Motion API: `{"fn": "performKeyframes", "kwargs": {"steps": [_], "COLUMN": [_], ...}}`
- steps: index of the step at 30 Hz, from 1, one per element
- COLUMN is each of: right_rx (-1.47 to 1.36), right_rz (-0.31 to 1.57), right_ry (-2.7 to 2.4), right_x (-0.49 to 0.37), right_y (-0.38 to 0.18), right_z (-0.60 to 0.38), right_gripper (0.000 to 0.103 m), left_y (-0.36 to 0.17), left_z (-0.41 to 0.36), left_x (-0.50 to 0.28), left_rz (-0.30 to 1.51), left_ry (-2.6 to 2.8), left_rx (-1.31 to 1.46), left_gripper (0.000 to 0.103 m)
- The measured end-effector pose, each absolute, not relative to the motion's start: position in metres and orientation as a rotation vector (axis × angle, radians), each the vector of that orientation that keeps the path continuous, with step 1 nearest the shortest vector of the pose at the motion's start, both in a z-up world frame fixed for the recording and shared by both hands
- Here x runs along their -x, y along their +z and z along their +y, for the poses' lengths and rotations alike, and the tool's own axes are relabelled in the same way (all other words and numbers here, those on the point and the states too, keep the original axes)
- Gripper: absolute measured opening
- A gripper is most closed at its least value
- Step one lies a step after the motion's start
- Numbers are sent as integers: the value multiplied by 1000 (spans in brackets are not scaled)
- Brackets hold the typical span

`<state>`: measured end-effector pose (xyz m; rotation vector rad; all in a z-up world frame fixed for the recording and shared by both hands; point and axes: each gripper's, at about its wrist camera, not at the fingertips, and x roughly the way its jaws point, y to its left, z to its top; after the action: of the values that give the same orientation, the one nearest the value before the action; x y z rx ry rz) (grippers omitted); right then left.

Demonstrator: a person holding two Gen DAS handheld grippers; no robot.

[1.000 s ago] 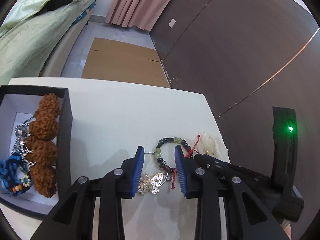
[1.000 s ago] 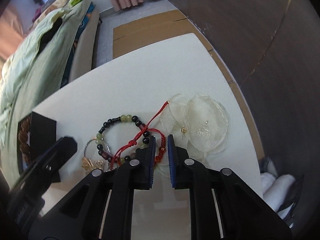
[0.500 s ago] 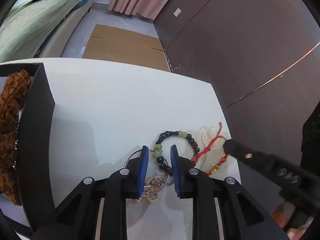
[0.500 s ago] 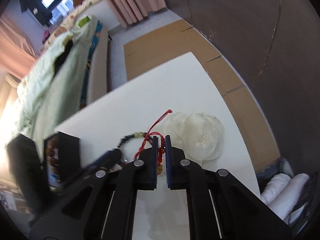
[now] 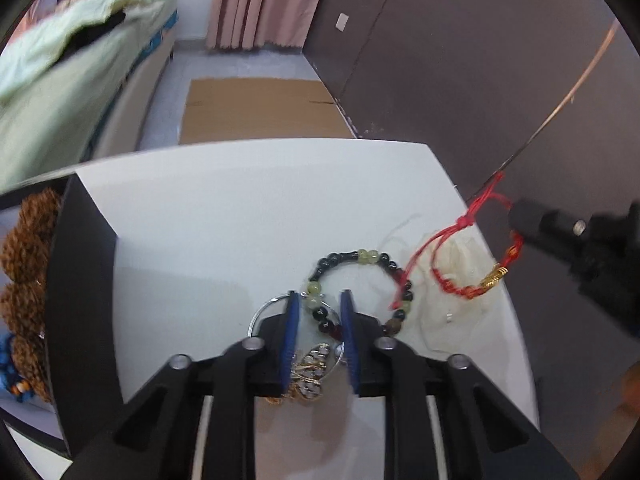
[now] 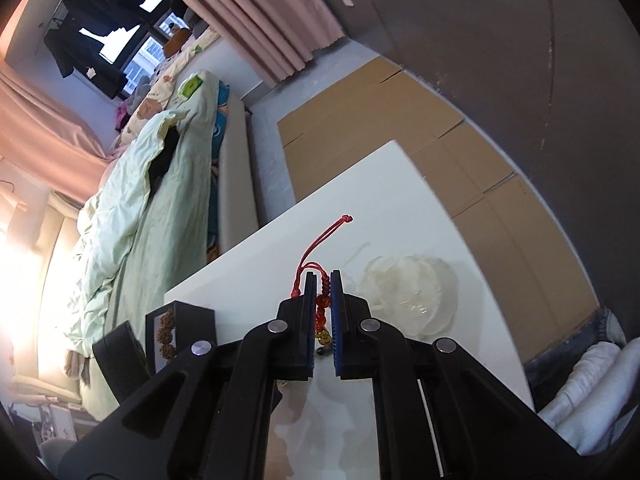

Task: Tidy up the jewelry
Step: 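Carry both bracelets over the black box and open both tools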

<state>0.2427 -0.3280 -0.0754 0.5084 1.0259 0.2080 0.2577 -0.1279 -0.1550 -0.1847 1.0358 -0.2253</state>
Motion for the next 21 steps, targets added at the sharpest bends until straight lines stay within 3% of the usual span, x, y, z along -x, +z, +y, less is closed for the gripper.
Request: {"fn": "performKeyframes", "kwargs": {"steps": [7, 21], "right_rx": [-498, -516], "right_rz": [1032, 968], "right_ry": [209, 284], "right_x": [-241, -224], "right_y": [-78, -67], "right_z": [-320, -292], "right_gripper": [8, 8], "left_y": [-147, -64], "left_z": [-113, -68], "left_x": [-256, -221], "left_rz": [1011, 816], "left_ry": [-278, -302], "left_rx": [250, 315], "left_gripper": [5, 5]}}
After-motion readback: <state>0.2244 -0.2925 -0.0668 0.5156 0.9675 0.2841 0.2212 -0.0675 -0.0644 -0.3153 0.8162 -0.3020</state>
